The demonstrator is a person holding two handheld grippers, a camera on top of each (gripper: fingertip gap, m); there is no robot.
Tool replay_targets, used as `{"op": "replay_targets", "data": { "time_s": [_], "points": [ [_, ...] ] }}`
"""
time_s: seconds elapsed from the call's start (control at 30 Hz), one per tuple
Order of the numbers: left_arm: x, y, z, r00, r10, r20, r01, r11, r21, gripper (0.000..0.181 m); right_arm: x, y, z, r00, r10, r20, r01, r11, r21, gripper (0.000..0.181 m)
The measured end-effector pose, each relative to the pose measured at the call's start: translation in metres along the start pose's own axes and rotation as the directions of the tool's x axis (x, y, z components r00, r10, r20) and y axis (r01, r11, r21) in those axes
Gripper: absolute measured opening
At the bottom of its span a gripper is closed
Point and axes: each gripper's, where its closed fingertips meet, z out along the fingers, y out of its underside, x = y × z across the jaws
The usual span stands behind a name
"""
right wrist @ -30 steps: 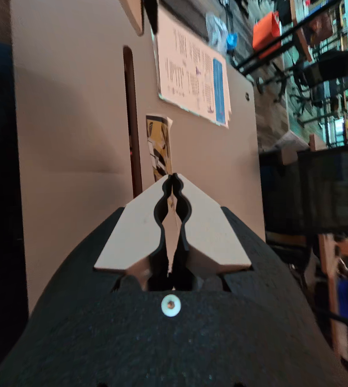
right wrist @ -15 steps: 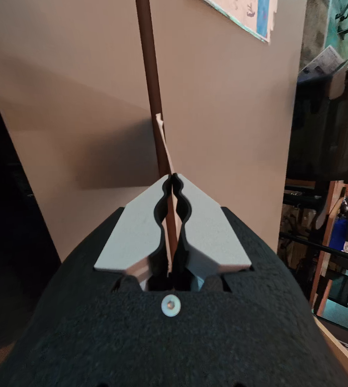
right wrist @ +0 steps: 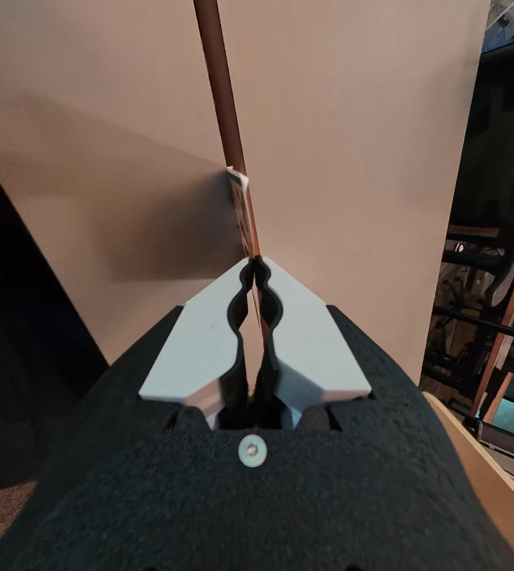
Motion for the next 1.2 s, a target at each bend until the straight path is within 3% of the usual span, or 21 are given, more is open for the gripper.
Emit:
{"op": "replay_targets", "data": {
  "time_s": [0.37,0.57,0.7,0.83,1.0,1.2],
  "points": [
    [-0.005,0.004,-0.007,0.999,0.011,0.032,-0.010,1.000,-0.005,0.031,-0.018,-0.009,0.049,0.997,-0.008,0.079,0.009,1.000,-0.025,0.000],
    [-0.005,0.005,-0.006,0.999,0.009,0.033,-0.008,1.000,-0.008,0.031,-0.025,-0.011,0.050,0.993,0.058,0.103,-0.057,0.998,-0.005,0.003],
    [-0.003,0.007,-0.005,0.999,0.017,0.032,-0.017,1.000,-0.019,0.031,-0.036,-0.013,0.042,0.981,0.118,0.157,-0.127,0.991,0.047,0.020],
    [-0.002,0.007,-0.005,0.998,0.033,0.044,-0.032,0.999,-0.028,0.031,-0.061,-0.006,0.028,0.933,0.192,0.304,-0.233,0.967,0.104,0.025],
    [-0.001,0.010,-0.005,0.999,0.019,0.047,-0.018,0.999,-0.033,0.031,-0.084,0.014,0.011,0.816,0.356,0.456,-0.463,0.874,0.146,0.027],
    [0.001,0.014,0.000,0.999,0.004,0.041,-0.002,0.999,-0.047,0.031,-0.057,0.028,-0.005,0.710,0.555,0.434,-0.702,0.608,0.370,0.037]
  ]
}}
